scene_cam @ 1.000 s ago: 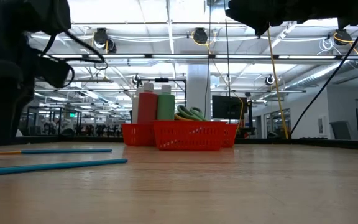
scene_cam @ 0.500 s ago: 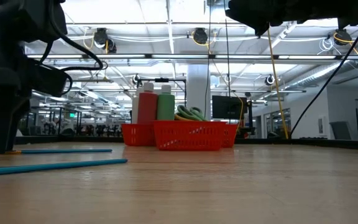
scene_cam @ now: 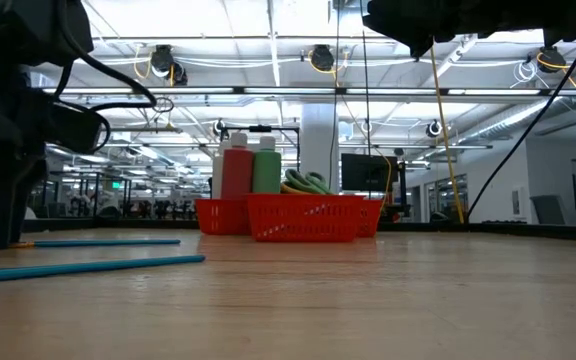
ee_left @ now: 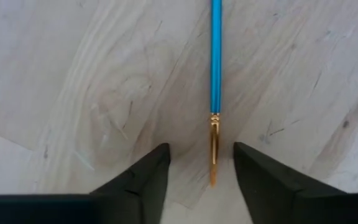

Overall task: Pick & Place Paint Supplies
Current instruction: Put the blue paint brush into the bottom red bin

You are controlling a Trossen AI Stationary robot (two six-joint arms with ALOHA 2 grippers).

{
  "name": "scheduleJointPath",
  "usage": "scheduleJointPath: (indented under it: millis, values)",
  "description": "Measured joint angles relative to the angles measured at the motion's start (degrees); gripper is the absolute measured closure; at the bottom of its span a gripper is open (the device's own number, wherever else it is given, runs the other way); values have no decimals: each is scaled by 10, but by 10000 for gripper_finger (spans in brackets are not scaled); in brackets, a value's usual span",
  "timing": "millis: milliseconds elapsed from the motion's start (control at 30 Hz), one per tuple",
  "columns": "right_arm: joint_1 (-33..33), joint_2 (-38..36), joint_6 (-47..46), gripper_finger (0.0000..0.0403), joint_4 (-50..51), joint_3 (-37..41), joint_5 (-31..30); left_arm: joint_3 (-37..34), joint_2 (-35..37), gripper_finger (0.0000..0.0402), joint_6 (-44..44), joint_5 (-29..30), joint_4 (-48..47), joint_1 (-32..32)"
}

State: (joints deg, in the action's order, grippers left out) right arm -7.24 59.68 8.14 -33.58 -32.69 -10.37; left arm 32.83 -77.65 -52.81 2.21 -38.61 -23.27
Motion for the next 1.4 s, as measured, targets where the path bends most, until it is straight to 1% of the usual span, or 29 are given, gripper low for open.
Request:
scheduleJointPath:
  millis: [200,300,433,567,800,1000,1067,1233,1333,1400]
  values:
    - [0,0,0,245,0,0,0,-1,0,311,-8,19,27,2]
    - [0,0,0,245,0,0,0,-1,0,350,-33,25,31,10]
    - [0,0,0,245,0,0,0,-1,0,392,-22,24,32,23]
    - [0,0,0,245,0,0,0,-1,-1,394,-18,31,34,30]
    - [0,0,0,245,0,0,0,10,1,400,-1,74,37,43]
    - [0,0,0,245,0,0,0,68,4,400,47,92,44,43]
    - [0,0,0,245,0,0,0,90,4,400,71,110,50,43]
    - [0,0,0,245,-1,0,0,138,4,401,160,156,112,67]
    - [0,0,0,245,-6,0,0,148,5,401,236,175,192,93]
    - [0,0,0,245,-6,0,0,147,1,401,281,174,258,116]
